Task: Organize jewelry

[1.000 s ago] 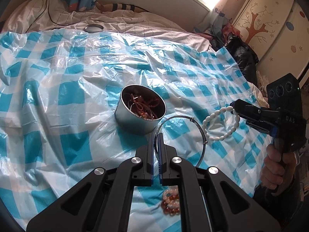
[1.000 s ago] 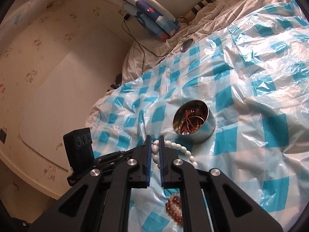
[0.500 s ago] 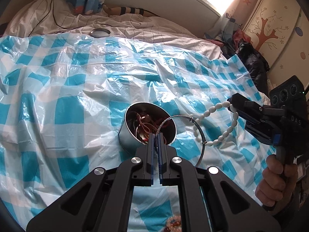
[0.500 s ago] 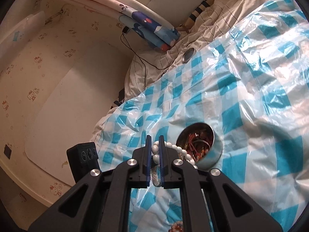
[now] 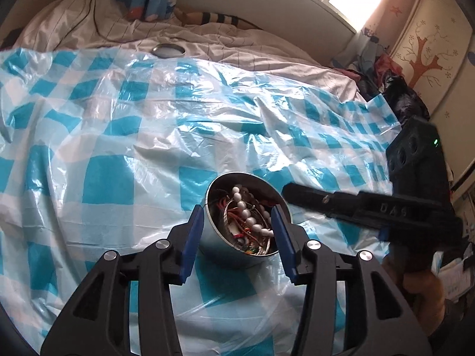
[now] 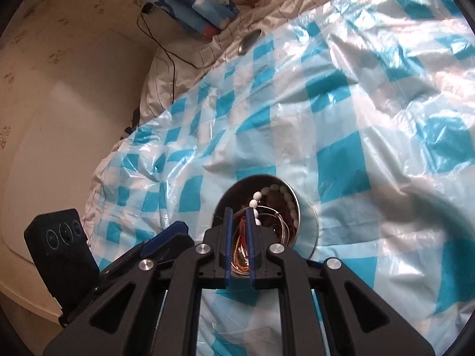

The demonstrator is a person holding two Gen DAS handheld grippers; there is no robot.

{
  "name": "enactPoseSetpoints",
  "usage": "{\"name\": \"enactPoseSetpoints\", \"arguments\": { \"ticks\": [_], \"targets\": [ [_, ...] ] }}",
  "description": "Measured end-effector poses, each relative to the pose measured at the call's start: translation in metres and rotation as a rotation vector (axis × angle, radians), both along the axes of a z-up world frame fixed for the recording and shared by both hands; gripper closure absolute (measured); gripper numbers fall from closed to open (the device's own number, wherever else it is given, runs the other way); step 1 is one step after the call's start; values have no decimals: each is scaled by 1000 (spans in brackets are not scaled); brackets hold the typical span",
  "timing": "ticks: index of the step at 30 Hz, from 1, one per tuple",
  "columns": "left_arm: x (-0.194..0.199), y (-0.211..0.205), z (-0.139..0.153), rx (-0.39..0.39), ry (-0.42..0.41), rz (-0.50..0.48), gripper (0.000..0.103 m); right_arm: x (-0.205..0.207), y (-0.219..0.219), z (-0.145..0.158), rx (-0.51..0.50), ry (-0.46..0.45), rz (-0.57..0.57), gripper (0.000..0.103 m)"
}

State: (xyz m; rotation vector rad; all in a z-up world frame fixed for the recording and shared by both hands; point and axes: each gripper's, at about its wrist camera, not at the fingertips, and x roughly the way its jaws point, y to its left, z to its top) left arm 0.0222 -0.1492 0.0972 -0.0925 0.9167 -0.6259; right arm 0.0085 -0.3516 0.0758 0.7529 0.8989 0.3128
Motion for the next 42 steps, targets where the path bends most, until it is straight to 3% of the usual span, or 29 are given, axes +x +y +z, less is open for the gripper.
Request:
{"name": "enactPoseSetpoints", "arguments": {
  "ticks": [4,12,21,23,28,37,38,39,40,41,42],
  "targets": [
    [-17,-8,6,60,-48,-39,57,-17,-1,24,-25,-58,0,72],
    [-45,0,-1,140,-31,-106,52,-52,7,26,-127,-7,59,68],
    [-77,16,-25,156,81,-184,50,-97,22,19,-242,38,123,58],
    [-87,13,-30,165,101,-226,50,-111,23,18,-240,40,116,52],
    [-121,-2,-46,262,91,-351,50,-150,17,15,-202,58,79,49],
    [-140,-9,-57,296,82,-386,50,-153,13,14,-152,71,46,45],
    [-139,-9,-56,287,80,-383,57,-153,14,13,-156,70,50,44],
    [-139,-9,-55,278,80,-387,78,-153,16,13,-160,71,53,44],
    [-139,-10,-54,276,77,-392,88,-153,17,12,-163,73,55,41],
    [-141,-12,-52,286,61,-411,96,-152,17,12,-167,75,58,40],
    [-144,-15,-50,305,49,-437,96,-153,18,11,-169,76,59,40]
  ]
}}
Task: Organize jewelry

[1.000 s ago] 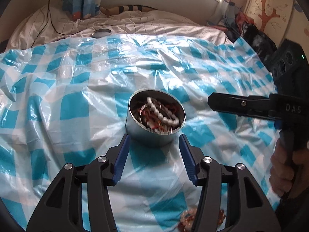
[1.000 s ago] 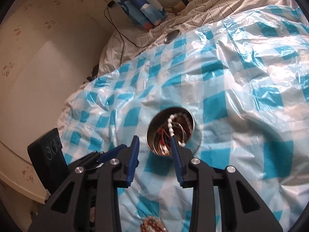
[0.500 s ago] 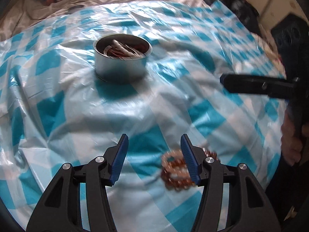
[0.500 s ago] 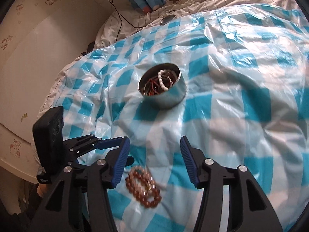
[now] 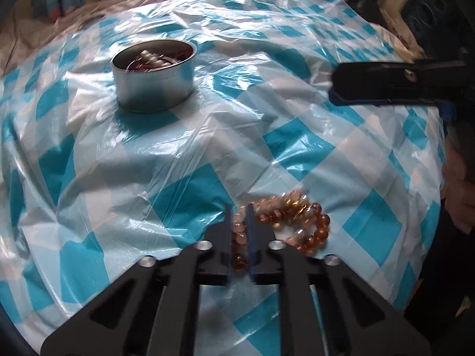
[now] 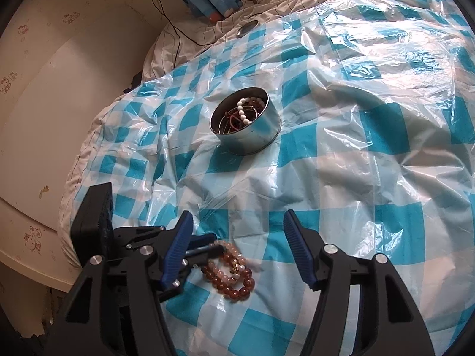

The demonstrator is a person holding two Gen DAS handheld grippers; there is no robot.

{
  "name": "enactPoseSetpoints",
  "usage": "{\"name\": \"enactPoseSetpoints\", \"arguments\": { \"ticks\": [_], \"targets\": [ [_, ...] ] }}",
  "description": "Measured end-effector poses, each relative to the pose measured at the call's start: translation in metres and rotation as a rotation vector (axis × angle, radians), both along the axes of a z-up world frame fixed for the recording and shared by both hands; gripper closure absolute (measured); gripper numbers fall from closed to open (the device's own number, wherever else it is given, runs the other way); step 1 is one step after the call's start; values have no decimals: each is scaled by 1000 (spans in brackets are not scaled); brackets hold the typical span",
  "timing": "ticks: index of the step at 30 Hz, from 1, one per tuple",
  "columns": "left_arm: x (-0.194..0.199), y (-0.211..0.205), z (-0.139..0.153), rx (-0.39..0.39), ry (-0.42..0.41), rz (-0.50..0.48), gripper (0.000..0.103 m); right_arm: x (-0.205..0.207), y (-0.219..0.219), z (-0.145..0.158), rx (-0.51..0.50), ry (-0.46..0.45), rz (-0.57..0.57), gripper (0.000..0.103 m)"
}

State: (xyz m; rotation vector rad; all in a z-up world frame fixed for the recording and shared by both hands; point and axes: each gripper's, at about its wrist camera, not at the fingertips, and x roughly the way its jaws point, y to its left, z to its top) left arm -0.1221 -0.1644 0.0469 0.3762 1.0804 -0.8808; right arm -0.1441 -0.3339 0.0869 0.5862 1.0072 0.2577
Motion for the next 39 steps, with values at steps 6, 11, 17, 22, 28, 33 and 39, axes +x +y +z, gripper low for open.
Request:
{"name": "enactPoseSetpoints", "arguments": {
  "ticks": [6,11,17,22,28,33,39],
  "targets": [
    [1,8,16,-49,5,1,97,0,2,-1,-20,8,10,40],
    [26,46,43,-170,2,133,97,1,21,-9,-102,43,95,40],
    [45,67,47,-197,3,204,97,3,61,-27,-231,83,247,40],
    [49,68,46,-196,1,209,97,-1,83,-43,-343,125,326,58],
    [49,70,46,-200,2,219,97,-8,95,-47,-472,97,358,91],
    [50,73,51,-230,9,226,97,-4,54,-28,-98,53,248,91],
    [54,76,60,-295,38,237,97,-2,4,0,312,-122,94,91]
  ]
}}
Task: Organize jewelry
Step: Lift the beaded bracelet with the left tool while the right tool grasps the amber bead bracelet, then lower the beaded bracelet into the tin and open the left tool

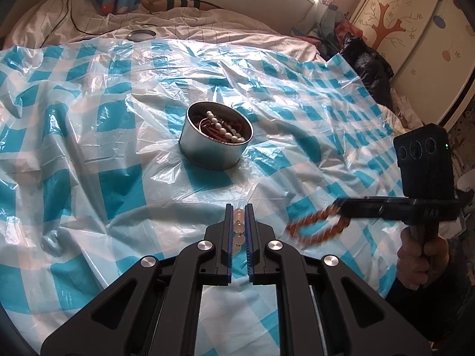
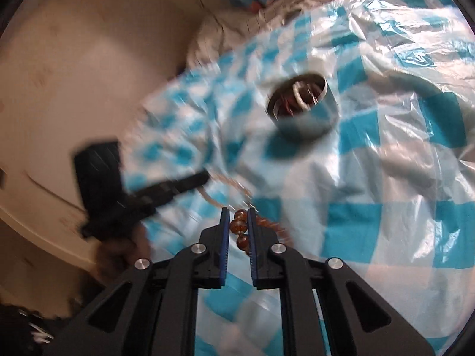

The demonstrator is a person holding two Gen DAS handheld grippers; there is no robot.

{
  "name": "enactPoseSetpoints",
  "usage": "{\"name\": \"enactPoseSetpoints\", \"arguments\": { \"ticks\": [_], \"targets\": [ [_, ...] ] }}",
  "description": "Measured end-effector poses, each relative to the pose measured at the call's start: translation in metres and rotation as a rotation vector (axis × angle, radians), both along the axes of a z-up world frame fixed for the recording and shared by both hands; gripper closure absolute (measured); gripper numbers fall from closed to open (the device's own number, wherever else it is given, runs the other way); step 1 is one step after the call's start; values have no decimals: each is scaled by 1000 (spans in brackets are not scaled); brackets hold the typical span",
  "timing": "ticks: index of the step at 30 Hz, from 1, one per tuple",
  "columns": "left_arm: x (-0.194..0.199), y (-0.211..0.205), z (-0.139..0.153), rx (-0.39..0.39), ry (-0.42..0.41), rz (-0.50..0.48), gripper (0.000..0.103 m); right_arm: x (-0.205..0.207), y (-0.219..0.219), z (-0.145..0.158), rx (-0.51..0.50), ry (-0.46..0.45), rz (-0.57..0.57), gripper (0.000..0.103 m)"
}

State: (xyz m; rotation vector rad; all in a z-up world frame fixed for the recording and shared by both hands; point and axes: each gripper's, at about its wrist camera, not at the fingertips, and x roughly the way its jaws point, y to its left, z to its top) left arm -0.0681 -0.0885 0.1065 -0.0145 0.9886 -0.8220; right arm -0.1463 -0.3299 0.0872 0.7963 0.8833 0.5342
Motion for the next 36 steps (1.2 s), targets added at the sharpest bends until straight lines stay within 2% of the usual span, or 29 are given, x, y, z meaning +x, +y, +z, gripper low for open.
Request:
{"name": "enactPoseSetpoints", "arguments": {
  "ticks": [3,9,18,26,36],
  "targets": [
    [0,-2,6,-27,-1,0,97,-1,-22,4,146,-41,-68,91],
    [0,-7,19,-72,-12,1,97,9,-36,2,235,-27,-132,90],
    [8,-12,30,-115,-24,16,97,12,-44,1,261,-35,-155,90],
    [13,-19,35,-124,-46,32,97,20,-41,4,273,-55,-154,90],
    [18,-37,38,-71,-112,58,97,31,-45,-6,313,-52,-174,90]
  ]
}}
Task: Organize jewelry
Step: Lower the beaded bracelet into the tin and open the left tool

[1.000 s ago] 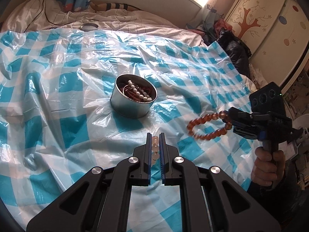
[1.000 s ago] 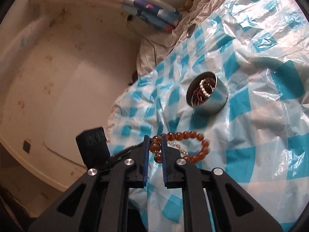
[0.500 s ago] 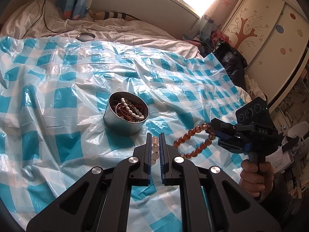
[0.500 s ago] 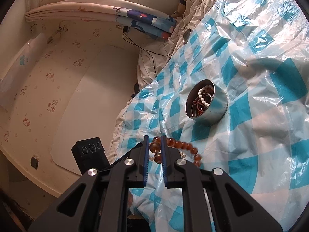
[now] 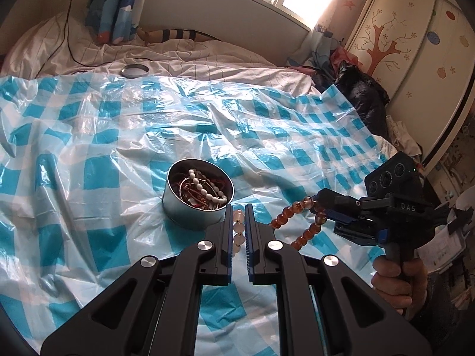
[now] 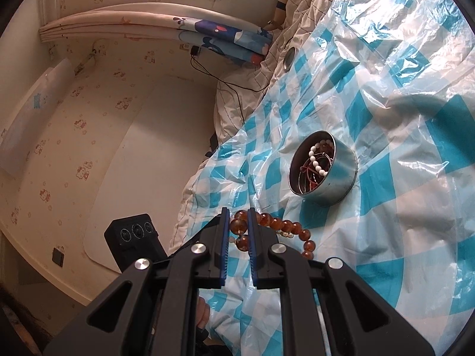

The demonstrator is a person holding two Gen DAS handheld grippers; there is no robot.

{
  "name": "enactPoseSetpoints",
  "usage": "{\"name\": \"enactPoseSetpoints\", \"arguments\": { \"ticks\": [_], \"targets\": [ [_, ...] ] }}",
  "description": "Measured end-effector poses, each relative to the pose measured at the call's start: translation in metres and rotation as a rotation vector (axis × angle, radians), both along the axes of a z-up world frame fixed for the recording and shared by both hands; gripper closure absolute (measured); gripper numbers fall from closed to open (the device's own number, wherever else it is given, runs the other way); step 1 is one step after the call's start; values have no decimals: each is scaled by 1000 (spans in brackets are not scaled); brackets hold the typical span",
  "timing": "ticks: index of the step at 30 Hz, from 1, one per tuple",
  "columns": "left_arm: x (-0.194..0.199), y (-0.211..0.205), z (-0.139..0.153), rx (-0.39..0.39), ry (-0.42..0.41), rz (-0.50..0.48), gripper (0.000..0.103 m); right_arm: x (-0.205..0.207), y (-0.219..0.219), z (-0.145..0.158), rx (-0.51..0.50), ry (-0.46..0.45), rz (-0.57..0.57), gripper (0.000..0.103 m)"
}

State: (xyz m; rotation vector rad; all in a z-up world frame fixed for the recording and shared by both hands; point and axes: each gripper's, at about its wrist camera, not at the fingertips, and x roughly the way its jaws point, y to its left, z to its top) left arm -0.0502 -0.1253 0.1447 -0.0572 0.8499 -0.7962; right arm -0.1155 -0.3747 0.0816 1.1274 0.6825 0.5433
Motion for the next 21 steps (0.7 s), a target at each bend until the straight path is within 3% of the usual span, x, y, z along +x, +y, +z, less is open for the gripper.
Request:
{"name": "enactPoseSetpoints", "arguments": {
  "ticks": [3,9,21],
  "targets": [
    [3,-5,0,16,-18,7,97,5,-1,-4,19,5,-13,90],
    [16,-15,-1,-27,-16,15,97,22,-3,-2,44,-8,-44,90],
    [57,-26,-11,-132,-7,33,97,70,-3,10,-45,-29,-55,90]
  ]
}}
